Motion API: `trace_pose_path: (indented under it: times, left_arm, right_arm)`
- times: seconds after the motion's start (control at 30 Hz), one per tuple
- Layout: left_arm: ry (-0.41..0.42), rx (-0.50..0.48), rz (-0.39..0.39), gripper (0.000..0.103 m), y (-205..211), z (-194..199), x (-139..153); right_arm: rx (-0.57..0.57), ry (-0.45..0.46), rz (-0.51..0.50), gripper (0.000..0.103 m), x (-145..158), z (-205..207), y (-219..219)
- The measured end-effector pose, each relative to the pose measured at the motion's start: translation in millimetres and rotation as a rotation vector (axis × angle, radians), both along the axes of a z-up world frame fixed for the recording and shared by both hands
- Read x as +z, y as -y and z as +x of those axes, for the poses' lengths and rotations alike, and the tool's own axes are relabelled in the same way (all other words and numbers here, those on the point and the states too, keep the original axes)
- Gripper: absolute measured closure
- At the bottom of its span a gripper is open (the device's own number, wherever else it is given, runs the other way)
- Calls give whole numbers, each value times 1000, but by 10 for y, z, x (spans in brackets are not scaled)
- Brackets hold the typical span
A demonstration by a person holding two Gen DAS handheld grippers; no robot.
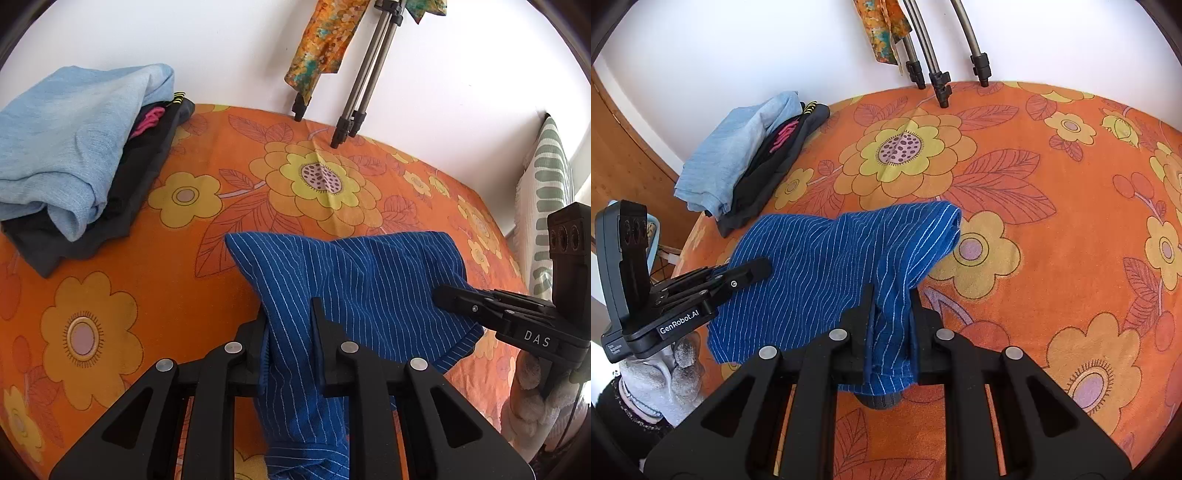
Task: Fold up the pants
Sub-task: 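Carry the folded briefs with both tools over to the stack of jeans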
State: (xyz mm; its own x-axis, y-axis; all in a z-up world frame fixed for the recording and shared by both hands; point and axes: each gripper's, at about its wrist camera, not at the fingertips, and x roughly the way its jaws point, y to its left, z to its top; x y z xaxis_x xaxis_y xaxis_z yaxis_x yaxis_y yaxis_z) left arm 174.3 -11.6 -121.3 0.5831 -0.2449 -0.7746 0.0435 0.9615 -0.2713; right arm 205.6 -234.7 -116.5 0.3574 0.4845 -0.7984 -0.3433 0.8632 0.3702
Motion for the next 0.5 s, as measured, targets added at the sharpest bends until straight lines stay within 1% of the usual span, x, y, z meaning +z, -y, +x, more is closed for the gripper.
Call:
trace_pose_path:
  times: [0.17,0.5]
  left_arm:
    - [26,12,-11,86,-51,-27,115]
    - [139,31,17,86,-169,-177,478]
  right_arm:
    - [1,26,11,88,126,-32,-33]
    - [6,87,36,88,460,-135,-157]
